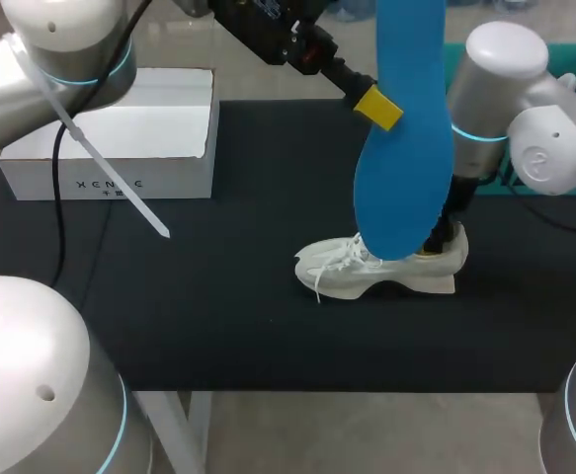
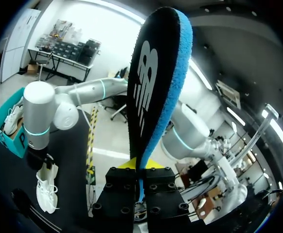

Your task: Take the shoe out of the shoebox, open the shoe tongue, remove and reinsert the insole, then place the shoe into the shoebox

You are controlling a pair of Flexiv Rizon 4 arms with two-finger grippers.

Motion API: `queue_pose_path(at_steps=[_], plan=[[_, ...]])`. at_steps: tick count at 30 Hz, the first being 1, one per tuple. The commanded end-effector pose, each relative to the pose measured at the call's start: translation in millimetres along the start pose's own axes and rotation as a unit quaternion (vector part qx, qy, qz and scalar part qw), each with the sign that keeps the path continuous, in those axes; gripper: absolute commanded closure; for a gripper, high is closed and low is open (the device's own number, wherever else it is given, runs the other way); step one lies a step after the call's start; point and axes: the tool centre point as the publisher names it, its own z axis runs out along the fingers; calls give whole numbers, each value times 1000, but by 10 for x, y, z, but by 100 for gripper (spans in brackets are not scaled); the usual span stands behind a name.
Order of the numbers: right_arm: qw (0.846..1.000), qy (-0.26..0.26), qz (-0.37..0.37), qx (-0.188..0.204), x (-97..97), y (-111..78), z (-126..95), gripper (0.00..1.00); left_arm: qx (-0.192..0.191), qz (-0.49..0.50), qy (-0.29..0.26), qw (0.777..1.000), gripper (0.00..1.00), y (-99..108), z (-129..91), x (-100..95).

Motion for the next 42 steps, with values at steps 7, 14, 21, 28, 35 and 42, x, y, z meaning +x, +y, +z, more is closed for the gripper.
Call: queue_pose_path(at_steps=[7,14,21,28,35,42], plan=[[1000,3,1,6,-16,-5,64,100,1,0,-1,1000,100,15,0,8],[1000,-3,5,4,2,-26,8,100,1,0,-1,1000,100,15,0,8],[1000,-17,15,3,-8,-98,-218,100,1,0,-1,1000,100,15,0,8],[999,-38,27,3,-44,-226,-629,100,1,0,-1,1000,100,15,0,8],[1000,-22,19,-2,-33,-273,-802,100,1,0,-1,1000,100,15,0,8],[1000,-8,13,-2,-25,-256,-796,100,1,0,-1,1000,100,15,0,8]])
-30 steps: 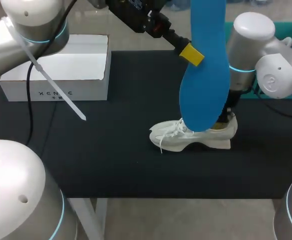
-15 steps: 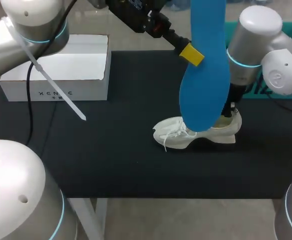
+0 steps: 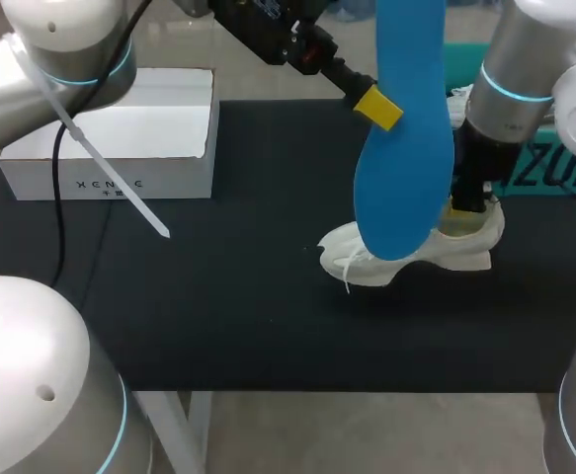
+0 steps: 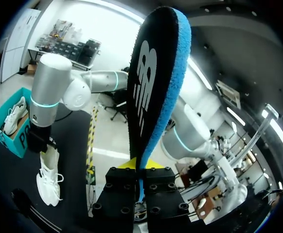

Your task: Take the shoe out of the shoebox, open the shoe tongue, remove and reinsert the insole, then place the shoe into the shoebox

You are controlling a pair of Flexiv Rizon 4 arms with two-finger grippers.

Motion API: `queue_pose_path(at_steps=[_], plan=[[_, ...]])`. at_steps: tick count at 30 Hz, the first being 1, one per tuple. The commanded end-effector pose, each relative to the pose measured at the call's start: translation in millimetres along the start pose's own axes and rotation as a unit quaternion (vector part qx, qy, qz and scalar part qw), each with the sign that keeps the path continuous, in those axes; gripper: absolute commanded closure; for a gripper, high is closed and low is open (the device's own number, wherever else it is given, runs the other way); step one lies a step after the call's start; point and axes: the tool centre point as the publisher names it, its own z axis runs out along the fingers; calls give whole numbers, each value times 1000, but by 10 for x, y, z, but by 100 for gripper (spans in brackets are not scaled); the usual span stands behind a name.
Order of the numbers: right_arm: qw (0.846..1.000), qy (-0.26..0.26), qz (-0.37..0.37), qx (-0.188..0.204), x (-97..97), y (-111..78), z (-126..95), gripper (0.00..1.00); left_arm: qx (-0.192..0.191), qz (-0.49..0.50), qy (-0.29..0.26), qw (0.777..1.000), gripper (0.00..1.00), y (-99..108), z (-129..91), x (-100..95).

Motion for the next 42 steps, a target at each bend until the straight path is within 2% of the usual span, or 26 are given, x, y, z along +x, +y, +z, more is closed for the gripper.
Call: queue_pose_path(at_steps=[1,14,15,16,17,18,19,20,22,23,25,32,34,36,42], plan=[[1000,3,0,1,-27,13,-3,100,1,0,-1,1000,100,14,1,7],[1000,3,0,1,-27,13,-3,100,1,0,-1,1000,100,14,1,7],[998,-2,57,-21,3,-52,-67,100,1,0,-1,1000,100,14,1,7],[992,-45,117,6,64,-96,-115,100,1,0,-1,1000,100,14,1,7],[984,-57,171,-12,148,-120,-164,100,1,0,-1,1000,100,14,1,7],[979,-57,192,-40,233,-128,-207,100,1,0,-1,1000,100,14,1,7],[969,-70,233,-54,298,-150,-231,100,1,0,-1,1000,100,14,1,7],[965,-76,245,-55,365,-148,-236,100,1,0,-1,1000,100,14,1,7],[948,-68,297,-87,448,-163,-196,100,1,0,-1,1000,100,14,1,7],[945,-68,308,-84,473,-159,-156,100,1,0,-1,1000,100,14,1,7],[931,-51,346,-106,522,-176,-76,100,1,0,-1,1000,100,14,1,7],[892,-26,429,-141,689,-144,113,100,1,0,-1,1000,100,14,1,7],[890,-20,431,-149,710,-97,148,100,1,0,-1,1000,100,14,1,7],[912,3,381,-149,699,29,167,100,1,0,-1,1000,100,14,1,7],[912,3,381,-149,699,29,167,100,1,0,-1,1000,100,14,1,7]])
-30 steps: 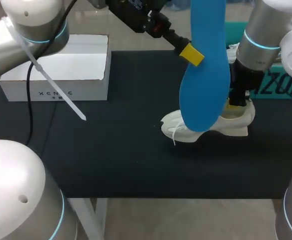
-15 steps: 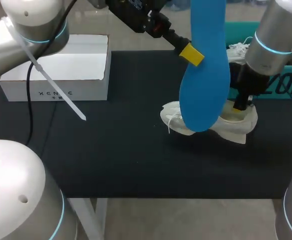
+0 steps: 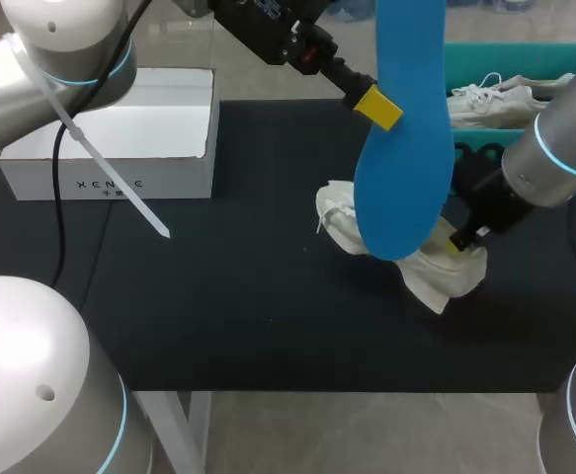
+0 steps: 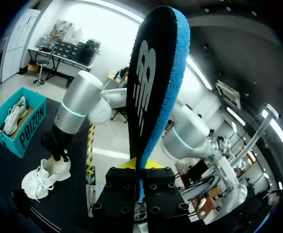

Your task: Take the shoe out of the shoebox, open the shoe tongue, remove and reinsert the insole, then place the shoe into the shoebox

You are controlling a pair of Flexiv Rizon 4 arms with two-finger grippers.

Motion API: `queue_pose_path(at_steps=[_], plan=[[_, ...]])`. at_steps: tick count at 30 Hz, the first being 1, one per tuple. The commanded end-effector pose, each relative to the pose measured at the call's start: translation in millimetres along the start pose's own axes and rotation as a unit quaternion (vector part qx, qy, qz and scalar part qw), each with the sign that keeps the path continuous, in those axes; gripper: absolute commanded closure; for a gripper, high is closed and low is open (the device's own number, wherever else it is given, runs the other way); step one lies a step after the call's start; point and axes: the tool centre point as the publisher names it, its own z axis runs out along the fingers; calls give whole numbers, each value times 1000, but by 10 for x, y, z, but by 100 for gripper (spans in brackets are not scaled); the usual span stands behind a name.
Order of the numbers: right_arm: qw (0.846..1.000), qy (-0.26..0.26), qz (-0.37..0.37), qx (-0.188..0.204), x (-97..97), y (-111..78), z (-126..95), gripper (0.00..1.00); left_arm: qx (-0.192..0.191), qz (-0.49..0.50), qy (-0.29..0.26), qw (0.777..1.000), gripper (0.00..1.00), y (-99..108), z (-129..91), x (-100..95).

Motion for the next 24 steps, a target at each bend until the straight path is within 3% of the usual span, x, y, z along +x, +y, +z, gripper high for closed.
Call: queue_pose_path(at_steps=[1,10,12,14,18,24], plan=[[1000,14,11,-22,-67,-24,29,100,1,0,-1,1000,100,14,1,8],[1000,14,11,-22,-67,-24,29,100,1,0,-1,1000,100,14,1,8],[1000,-17,9,-1,-8,-85,42,100,1,0,-1,1000,100,14,1,8],[998,-54,30,11,33,-138,43,100,1,0,-1,1000,100,14,1,8],[994,-75,80,-1,96,-188,16,100,1,0,-1,1000,100,14,1,8],[987,-63,148,-22,149,-222,-13,100,1,0,-1,1000,100,14,1,8]])
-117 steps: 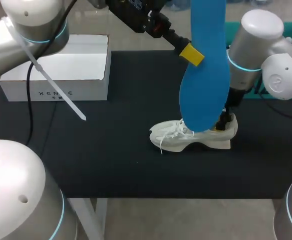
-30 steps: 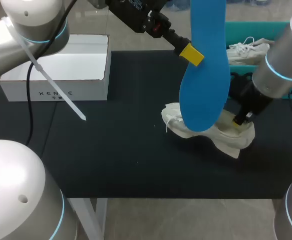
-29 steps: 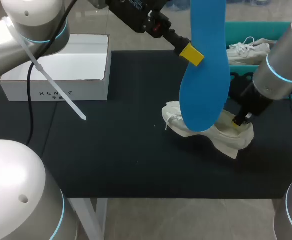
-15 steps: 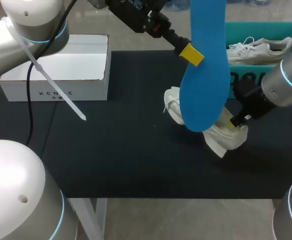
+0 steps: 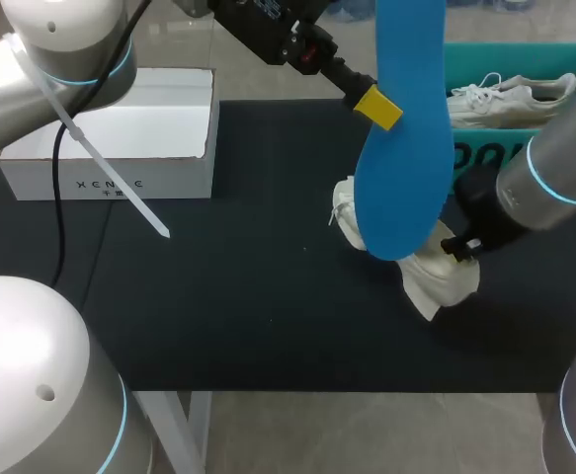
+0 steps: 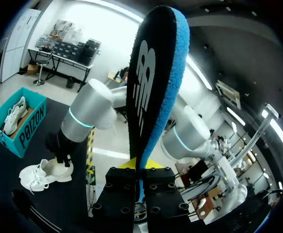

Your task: Take the shoe out of the shoebox, open the shoe tongue, remove and reinsert the insole, then place the shoe into the shoebox

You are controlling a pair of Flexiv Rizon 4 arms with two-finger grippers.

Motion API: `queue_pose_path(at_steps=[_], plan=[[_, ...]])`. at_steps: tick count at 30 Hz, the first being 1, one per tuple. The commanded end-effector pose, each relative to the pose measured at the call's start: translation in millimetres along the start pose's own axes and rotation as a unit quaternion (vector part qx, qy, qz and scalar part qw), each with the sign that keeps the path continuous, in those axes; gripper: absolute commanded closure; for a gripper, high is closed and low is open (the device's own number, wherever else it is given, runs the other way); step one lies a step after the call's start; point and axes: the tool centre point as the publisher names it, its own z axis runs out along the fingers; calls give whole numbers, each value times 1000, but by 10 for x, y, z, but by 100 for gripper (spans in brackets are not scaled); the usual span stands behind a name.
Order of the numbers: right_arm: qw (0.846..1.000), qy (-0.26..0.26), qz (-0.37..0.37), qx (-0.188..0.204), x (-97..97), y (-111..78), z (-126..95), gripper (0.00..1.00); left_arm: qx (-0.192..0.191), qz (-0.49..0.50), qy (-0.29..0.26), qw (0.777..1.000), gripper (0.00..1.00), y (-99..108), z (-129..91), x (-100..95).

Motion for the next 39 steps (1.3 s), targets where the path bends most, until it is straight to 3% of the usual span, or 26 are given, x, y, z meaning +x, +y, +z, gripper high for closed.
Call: queue_pose_path(at_steps=[1,12,26,39], plan=[[999,-6,38,-11,9,-102,-35,100,1,0,-1,1000,100,14,1,8],[992,-17,126,7,28,-222,112,100,1,0,-1,1000,100,14,1,8],[983,-37,177,19,492,-307,277,100,1,0,-1,1000,100,14,1,8],[974,-35,223,31,604,-371,508,100,1,0,-1,1000,100,14,1,8]])
